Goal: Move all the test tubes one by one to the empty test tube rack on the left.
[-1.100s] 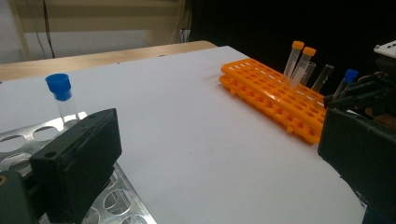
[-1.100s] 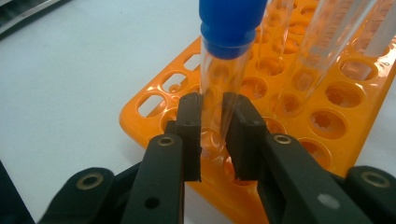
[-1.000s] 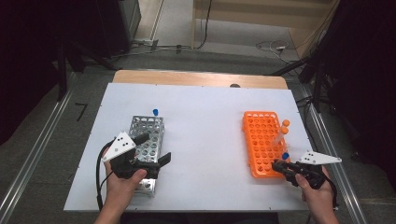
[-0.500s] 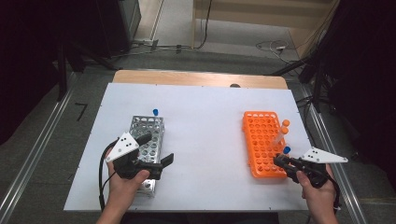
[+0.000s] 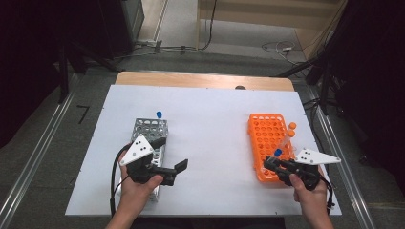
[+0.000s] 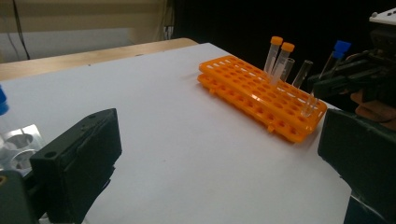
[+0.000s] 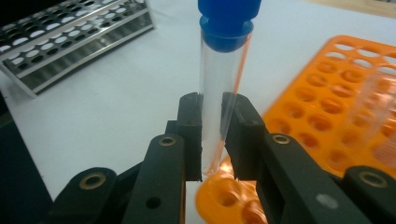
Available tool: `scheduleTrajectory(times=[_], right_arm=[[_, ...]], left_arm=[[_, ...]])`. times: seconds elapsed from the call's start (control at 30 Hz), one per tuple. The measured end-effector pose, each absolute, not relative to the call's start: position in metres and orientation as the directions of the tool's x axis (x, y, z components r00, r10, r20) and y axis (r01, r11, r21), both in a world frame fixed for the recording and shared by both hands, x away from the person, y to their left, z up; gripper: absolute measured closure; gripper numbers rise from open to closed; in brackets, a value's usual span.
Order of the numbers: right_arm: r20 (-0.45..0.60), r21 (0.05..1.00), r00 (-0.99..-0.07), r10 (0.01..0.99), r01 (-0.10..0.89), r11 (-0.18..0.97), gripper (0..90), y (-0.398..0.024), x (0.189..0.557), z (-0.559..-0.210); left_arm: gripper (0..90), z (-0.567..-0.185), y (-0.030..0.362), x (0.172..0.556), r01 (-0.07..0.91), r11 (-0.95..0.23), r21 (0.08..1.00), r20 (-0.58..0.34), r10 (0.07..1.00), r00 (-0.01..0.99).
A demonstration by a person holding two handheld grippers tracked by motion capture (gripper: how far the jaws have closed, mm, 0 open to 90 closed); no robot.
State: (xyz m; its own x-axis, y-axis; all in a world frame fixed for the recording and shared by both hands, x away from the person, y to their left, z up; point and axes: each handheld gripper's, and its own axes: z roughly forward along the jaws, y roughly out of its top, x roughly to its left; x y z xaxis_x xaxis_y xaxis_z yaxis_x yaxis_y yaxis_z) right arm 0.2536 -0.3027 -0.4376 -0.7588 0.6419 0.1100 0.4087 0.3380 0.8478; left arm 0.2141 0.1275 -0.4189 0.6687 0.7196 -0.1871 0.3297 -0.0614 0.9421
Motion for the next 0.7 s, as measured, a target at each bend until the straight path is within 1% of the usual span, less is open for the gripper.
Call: scheduleTrajectory(times=[0.07,0.2,0.23,0.47,0.57,0.7], right_arm=[[0.113,0.846,-0.778,0.618,0.402,0.351,74.5,-0.29,0.254,-0.439],[0.115,0.841,-0.795,0.596,0.397,0.367,74.5,-0.278,0.253,-0.441],[0.124,0.841,-0.804,0.582,0.396,0.368,74.5,-0.271,0.253,-0.442],[0.118,0.837,-0.832,0.542,0.377,0.396,74.5,-0.247,0.25,-0.445],[0.119,0.832,-0.842,0.526,0.374,0.41,74.5,-0.238,0.248,-0.446],[0.127,0.831,-0.856,0.501,0.368,0.418,74.5,-0.227,0.245,-0.448]], left_arm=[[0.0,-0.419,0.124,0.215,0.33,-0.064,0.942,-0.188,0.713,0.675],[0.0,-0.42,0.115,0.216,0.33,-0.072,0.941,-0.19,0.697,0.692],[1.6,-0.42,0.11,0.216,0.331,-0.08,0.94,-0.19,0.684,0.704],[4.0,-0.421,0.095,0.218,0.331,-0.096,0.939,-0.193,0.65,0.735],[6.1,-0.421,0.088,0.218,0.329,-0.106,0.938,-0.191,0.636,0.748],[11.0,-0.422,0.079,0.218,0.331,-0.122,0.936,-0.187,0.623,0.759]])
